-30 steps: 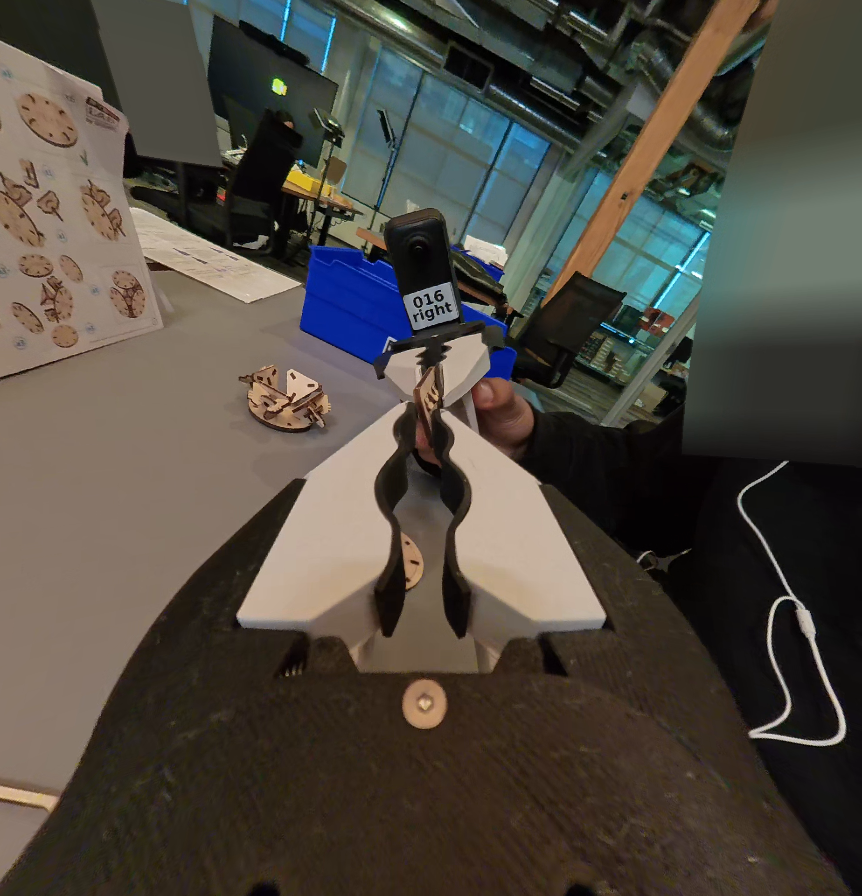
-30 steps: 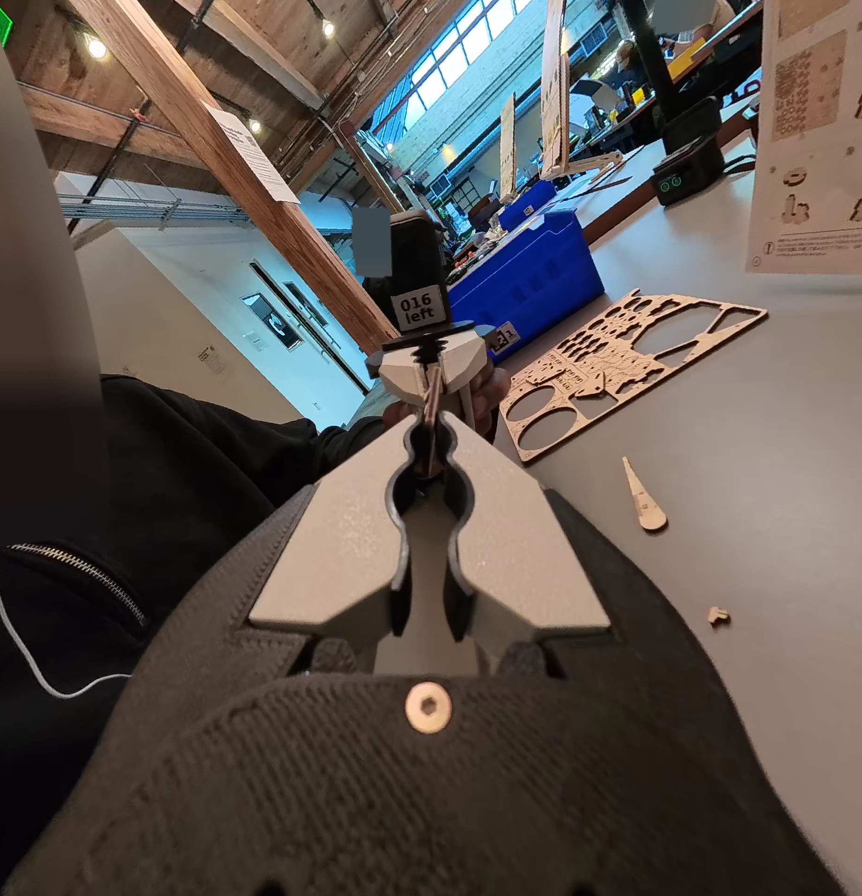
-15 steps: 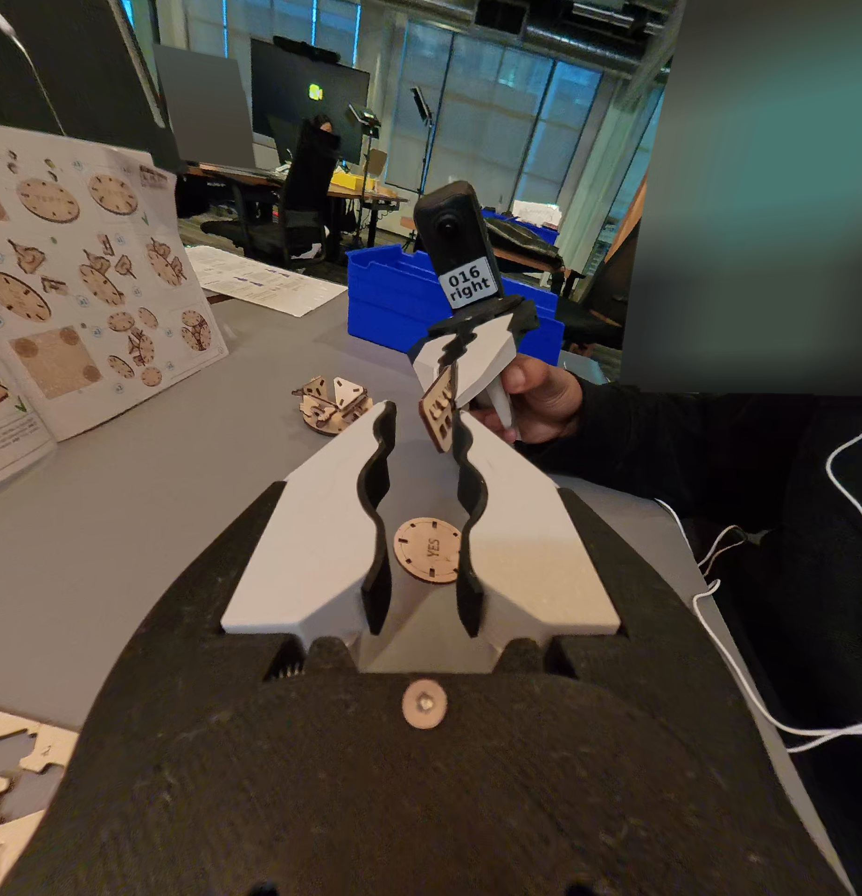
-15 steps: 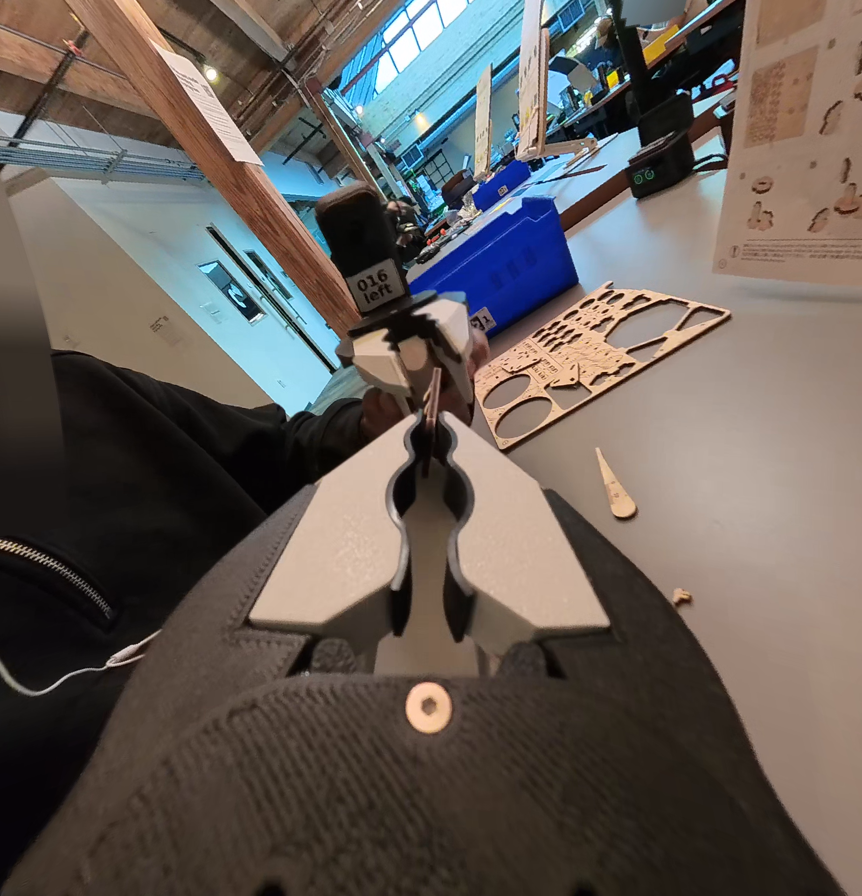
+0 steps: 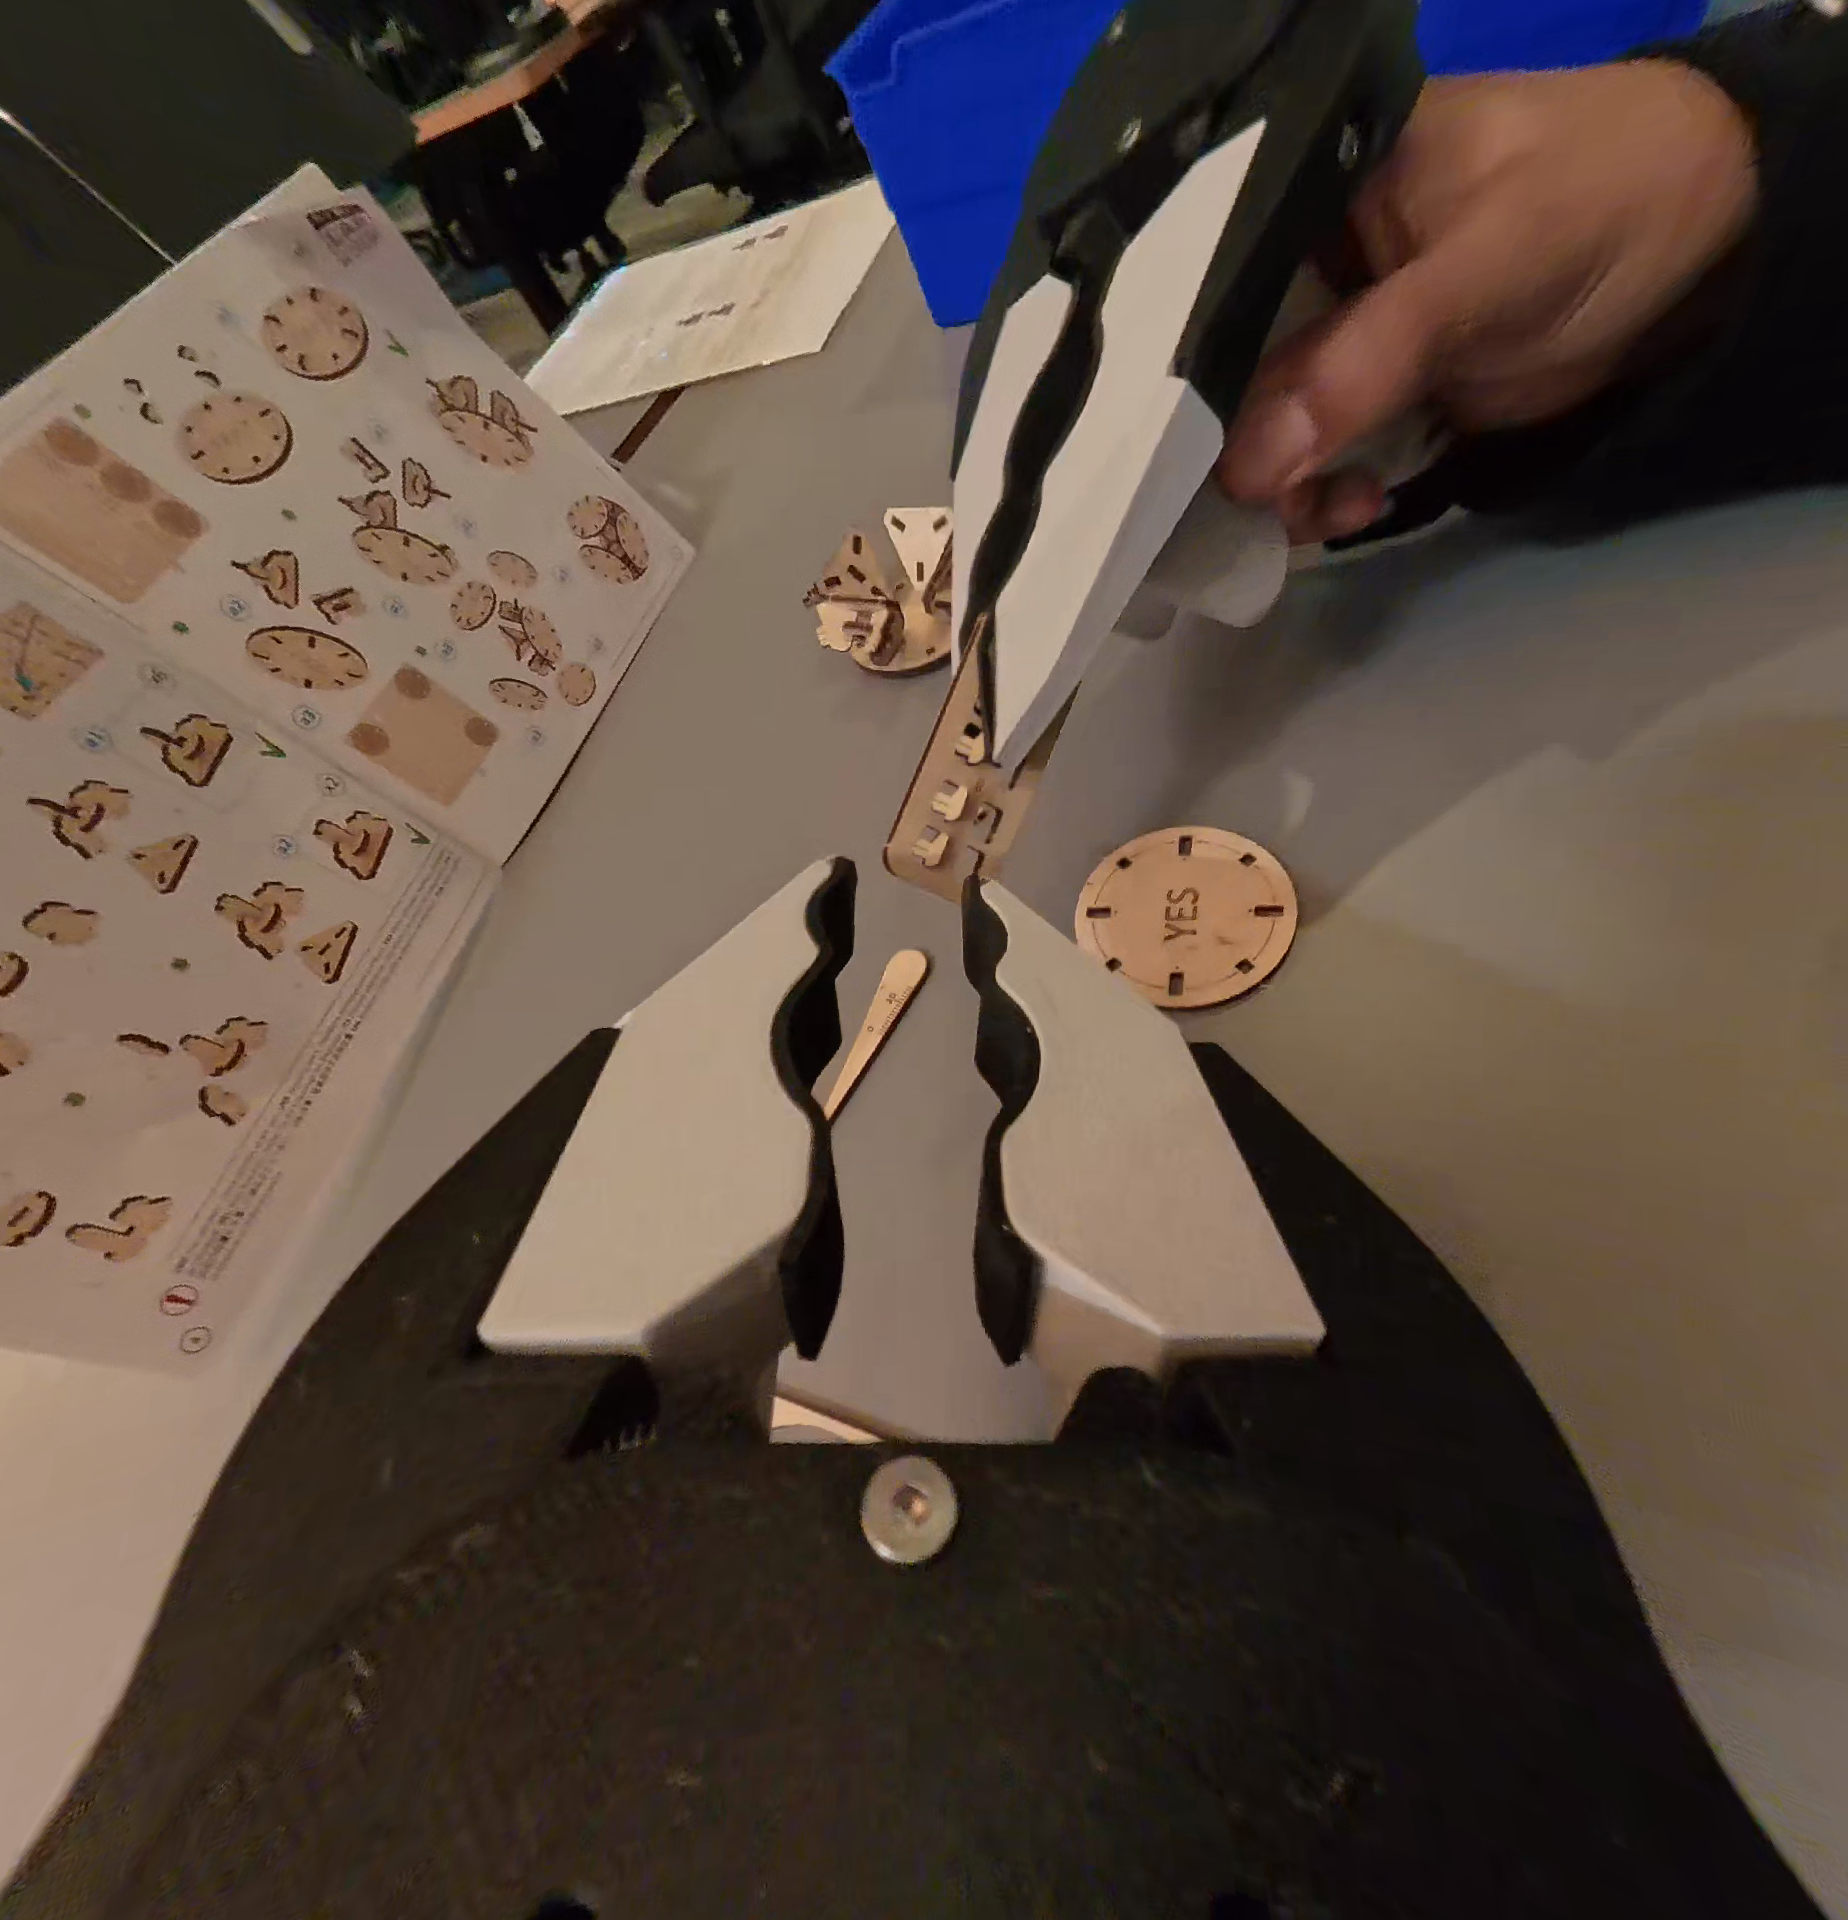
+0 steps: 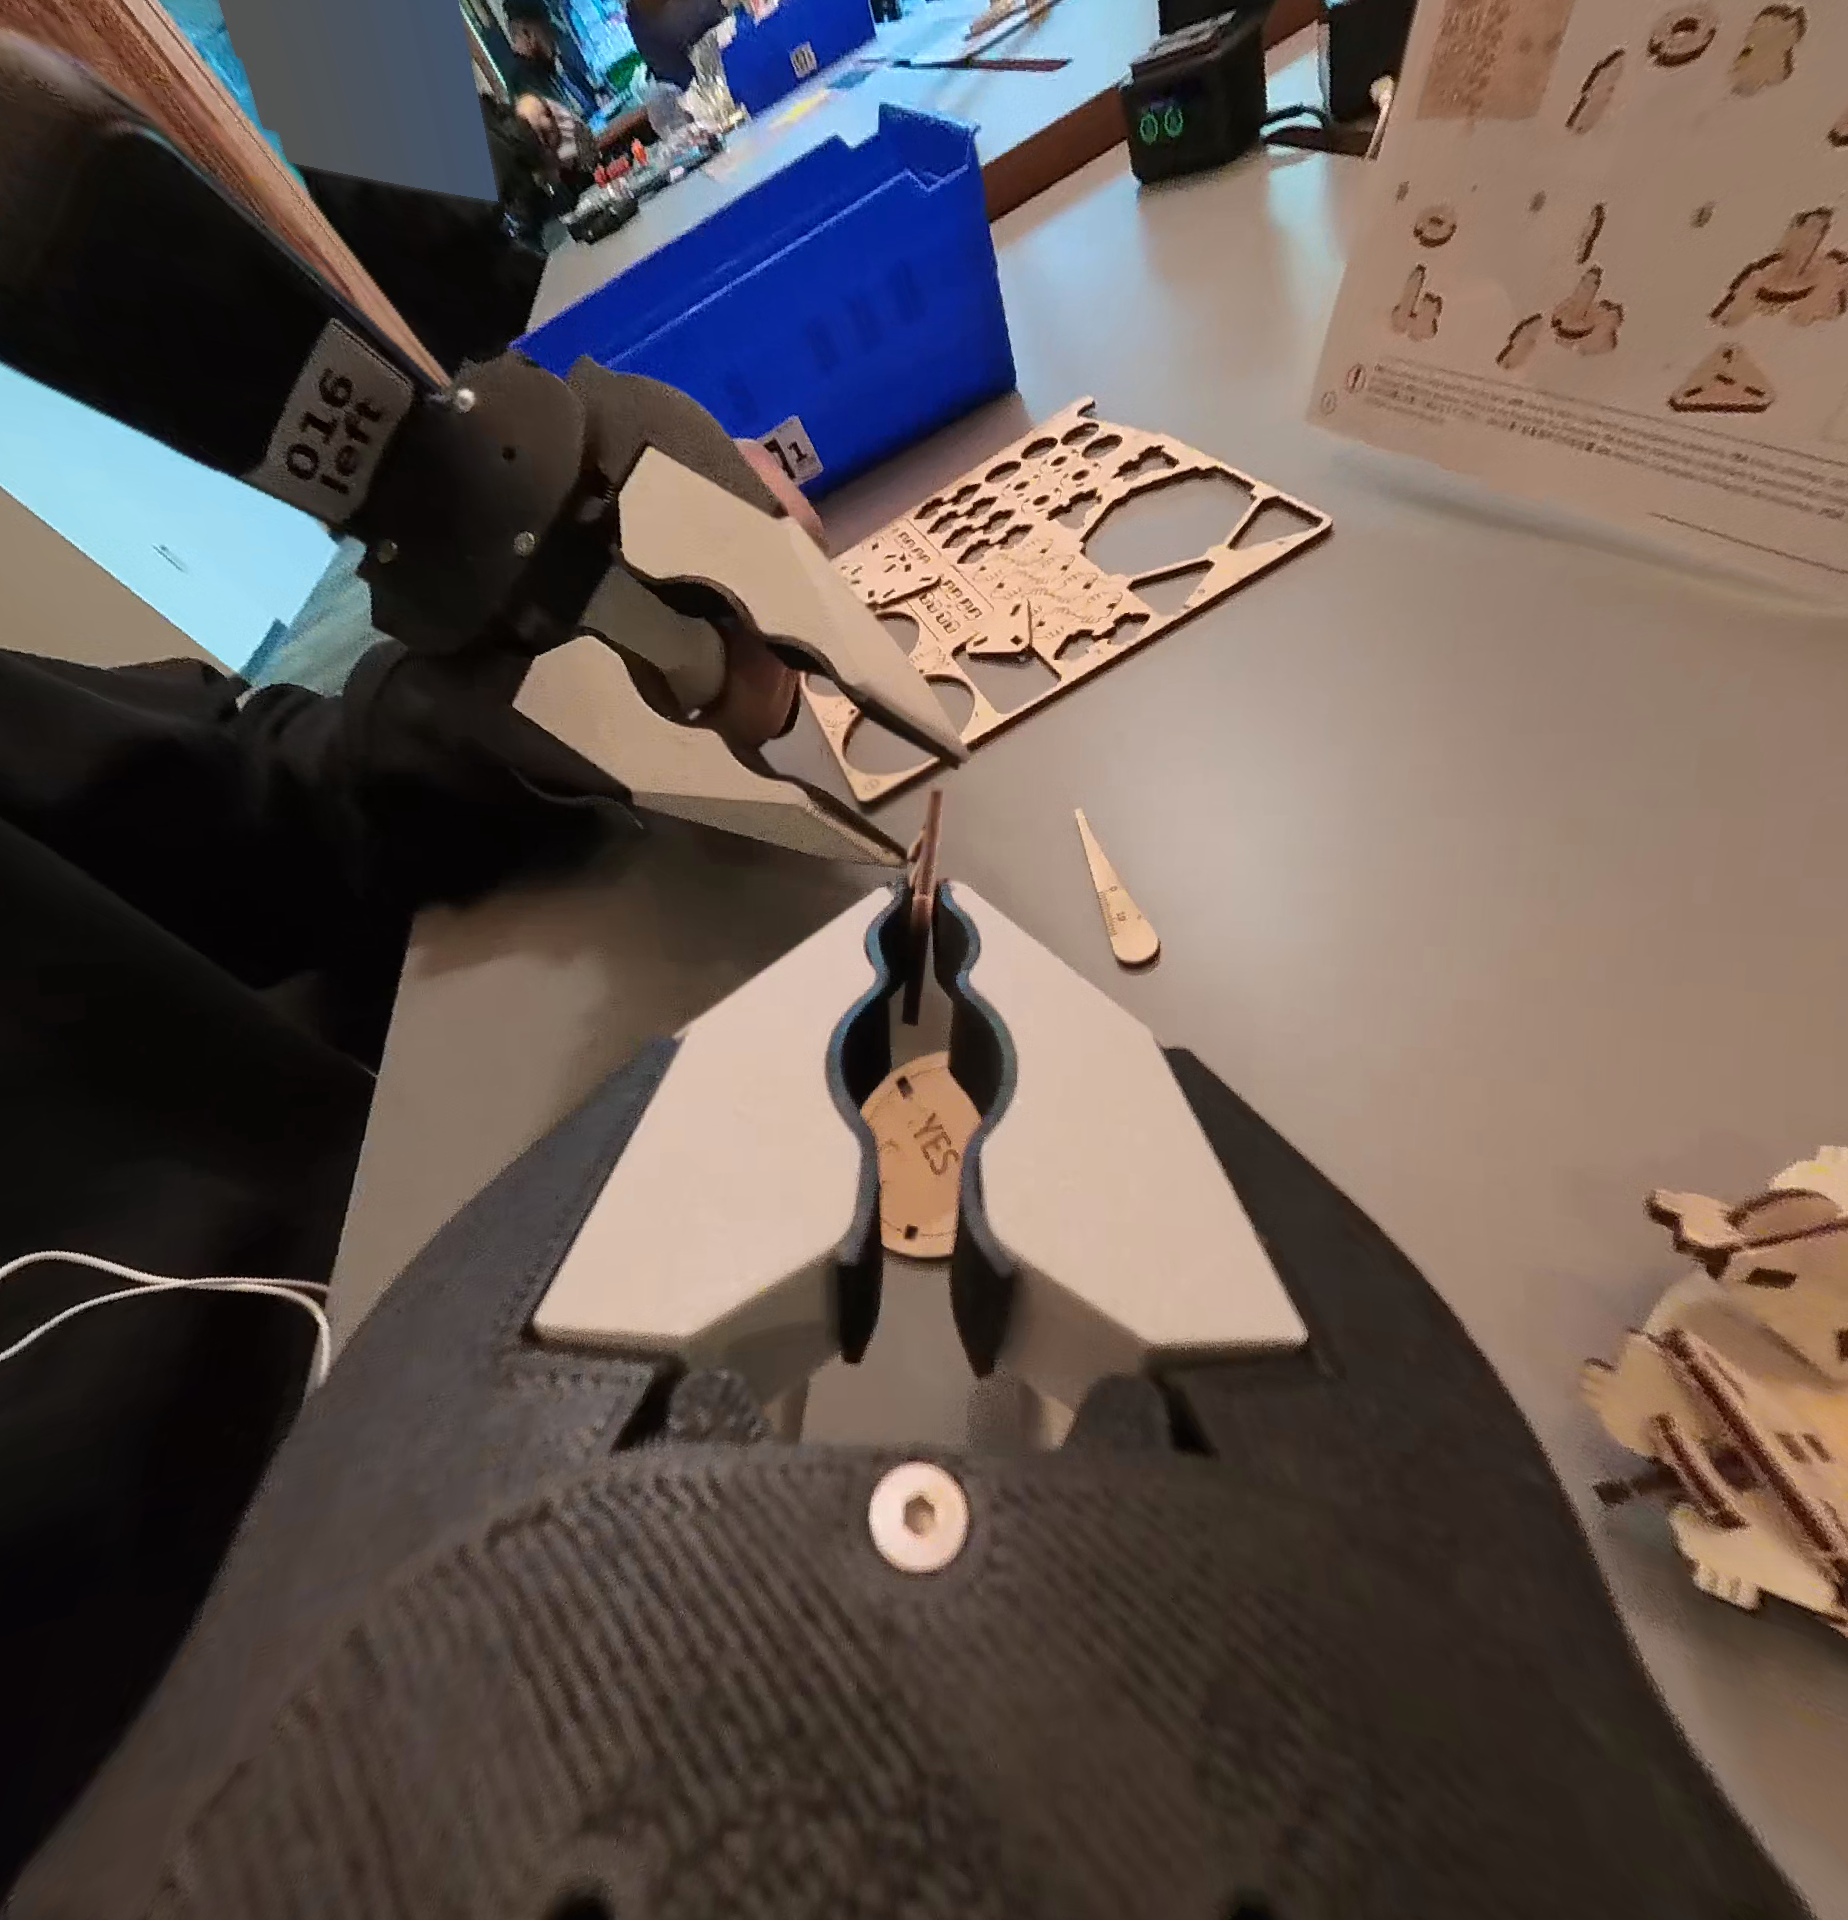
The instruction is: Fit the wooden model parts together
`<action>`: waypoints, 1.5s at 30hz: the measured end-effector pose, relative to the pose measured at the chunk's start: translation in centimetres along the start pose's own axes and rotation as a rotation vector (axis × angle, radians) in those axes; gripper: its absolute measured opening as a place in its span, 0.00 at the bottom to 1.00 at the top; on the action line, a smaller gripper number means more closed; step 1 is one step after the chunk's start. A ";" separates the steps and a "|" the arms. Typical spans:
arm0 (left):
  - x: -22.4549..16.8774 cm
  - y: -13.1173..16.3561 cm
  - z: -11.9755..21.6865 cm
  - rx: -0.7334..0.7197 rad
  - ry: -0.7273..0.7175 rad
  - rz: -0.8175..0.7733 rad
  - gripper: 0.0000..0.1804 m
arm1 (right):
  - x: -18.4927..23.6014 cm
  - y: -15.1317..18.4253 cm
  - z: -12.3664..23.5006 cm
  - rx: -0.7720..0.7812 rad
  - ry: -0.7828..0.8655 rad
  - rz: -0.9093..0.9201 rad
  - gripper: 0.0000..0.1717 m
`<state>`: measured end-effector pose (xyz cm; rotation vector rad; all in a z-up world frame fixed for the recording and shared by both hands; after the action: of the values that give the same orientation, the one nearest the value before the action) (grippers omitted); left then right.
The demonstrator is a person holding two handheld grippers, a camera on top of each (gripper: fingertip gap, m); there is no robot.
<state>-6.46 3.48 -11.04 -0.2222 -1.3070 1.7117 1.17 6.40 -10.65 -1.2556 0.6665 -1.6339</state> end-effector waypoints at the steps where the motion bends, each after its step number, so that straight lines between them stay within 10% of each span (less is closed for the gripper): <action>1: -0.1 0.0 -0.1 0.005 -0.005 -0.011 0.10 | 0.1 0.1 -0.1 0.004 0.004 0.008 0.01; 45: -1.7 1.2 -0.1 0.194 0.067 -0.197 0.05 | 0.2 1.8 -1.5 0.144 0.026 0.021 0.01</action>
<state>-6.11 2.28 -12.67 -0.0359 -1.0692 1.6354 0.42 5.29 -12.55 -1.1221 0.5651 -1.6533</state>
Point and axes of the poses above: each gripper's, where its closed fingertips meet, z back along the fingers, y out of its underside, x = y × z across the jaws, the point moved 4 cm from there along z, back along the fingers, and after that the axes turned 3 degrees about -z, right-handed, at the moved point
